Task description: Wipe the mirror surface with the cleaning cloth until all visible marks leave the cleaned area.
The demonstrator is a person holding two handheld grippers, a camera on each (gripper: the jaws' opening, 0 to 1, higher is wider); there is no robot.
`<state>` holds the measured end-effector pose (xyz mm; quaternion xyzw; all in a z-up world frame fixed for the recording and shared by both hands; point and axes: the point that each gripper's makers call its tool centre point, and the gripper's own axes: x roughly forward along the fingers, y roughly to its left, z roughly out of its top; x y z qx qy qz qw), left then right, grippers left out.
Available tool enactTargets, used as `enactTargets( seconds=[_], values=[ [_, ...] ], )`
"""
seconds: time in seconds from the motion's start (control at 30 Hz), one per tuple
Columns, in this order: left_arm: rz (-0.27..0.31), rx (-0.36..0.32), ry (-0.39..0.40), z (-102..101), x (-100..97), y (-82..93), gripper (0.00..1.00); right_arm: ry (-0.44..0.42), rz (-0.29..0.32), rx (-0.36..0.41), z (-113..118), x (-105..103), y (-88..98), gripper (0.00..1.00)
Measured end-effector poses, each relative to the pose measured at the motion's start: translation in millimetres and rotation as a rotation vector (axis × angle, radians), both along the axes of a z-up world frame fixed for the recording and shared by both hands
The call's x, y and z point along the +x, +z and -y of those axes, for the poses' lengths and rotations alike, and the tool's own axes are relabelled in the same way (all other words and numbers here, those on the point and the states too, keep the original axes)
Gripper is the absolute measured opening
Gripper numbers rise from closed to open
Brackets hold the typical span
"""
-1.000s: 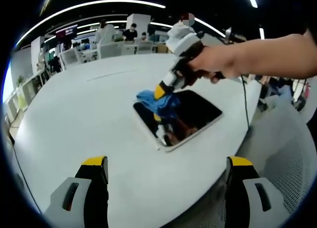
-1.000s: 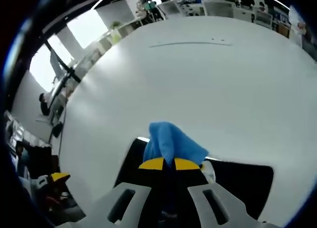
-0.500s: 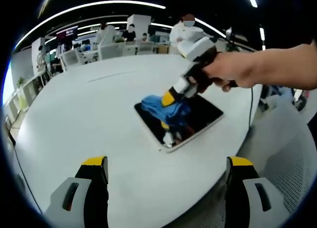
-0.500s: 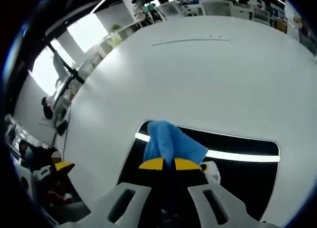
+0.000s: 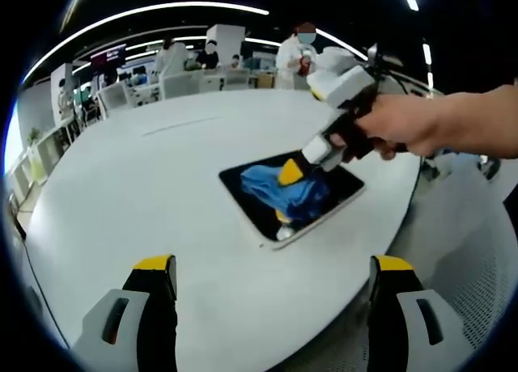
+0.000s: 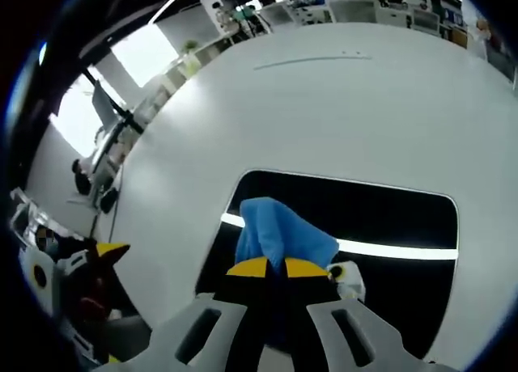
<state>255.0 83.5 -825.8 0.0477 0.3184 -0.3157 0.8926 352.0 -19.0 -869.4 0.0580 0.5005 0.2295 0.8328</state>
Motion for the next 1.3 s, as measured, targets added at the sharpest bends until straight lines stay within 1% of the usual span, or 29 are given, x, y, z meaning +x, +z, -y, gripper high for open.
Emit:
enactTargets(
  seconds=[0.53, 1.1, 1.3],
  values=[
    [0.003, -0.005, 0.005, 0.0, 0.3, 0.8, 0.99, 0.013, 0.002, 0.019, -0.5, -26.5, 2.7, 0.0],
    [0.002, -0.001, 0.003, 0.1, 0.1, 0.0, 0.99, 0.026, 0.003, 0.035, -2.4, -47.7, 3.0, 0.0],
    [-0.004, 0.003, 0.002, 0.3, -0.4, -1.4, 0.99, 0.006, 0.013, 0.054, -2.6, -55.1, 3.1, 0.0]
  ],
)
